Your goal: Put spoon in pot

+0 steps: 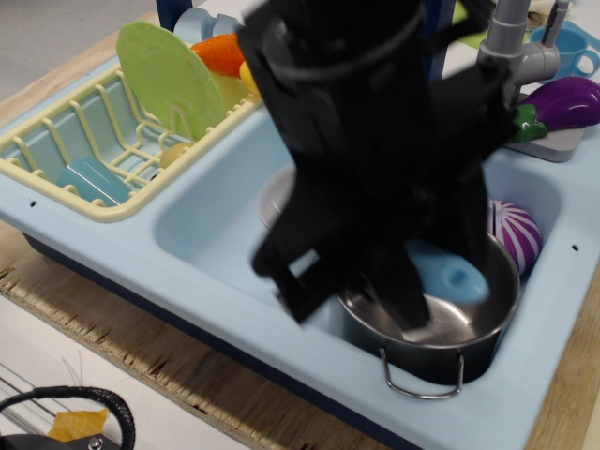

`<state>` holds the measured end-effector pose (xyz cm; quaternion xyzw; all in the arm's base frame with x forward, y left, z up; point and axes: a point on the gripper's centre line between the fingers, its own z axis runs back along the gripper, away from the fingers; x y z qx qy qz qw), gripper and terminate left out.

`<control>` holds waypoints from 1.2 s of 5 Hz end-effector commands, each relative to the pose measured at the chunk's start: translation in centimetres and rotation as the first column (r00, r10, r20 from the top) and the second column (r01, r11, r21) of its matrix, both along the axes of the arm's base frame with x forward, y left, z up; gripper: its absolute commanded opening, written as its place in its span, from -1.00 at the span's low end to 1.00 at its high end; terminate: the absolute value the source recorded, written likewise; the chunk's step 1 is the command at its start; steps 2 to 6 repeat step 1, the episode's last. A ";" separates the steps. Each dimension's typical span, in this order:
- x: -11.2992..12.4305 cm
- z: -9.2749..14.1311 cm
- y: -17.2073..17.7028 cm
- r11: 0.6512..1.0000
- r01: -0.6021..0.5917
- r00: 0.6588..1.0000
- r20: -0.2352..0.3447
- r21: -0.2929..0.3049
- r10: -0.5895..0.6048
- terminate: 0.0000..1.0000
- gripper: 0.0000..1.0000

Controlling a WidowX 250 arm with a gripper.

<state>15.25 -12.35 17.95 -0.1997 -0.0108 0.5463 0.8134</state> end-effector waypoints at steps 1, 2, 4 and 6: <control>1.2 -0.9 -2.4 0.992 0.055 0.996 0.073 -0.115 -0.047 1.00 -1.00; 1.2 -0.9 -2.4 0.992 0.055 0.996 0.073 -0.115 -0.047 1.00 -1.00; 1.2 -0.9 -2.4 0.992 0.055 0.996 0.073 -0.115 -0.047 1.00 -1.00; 1.2 -0.9 -2.4 0.992 0.055 0.996 0.073 -0.115 -0.047 1.00 -1.00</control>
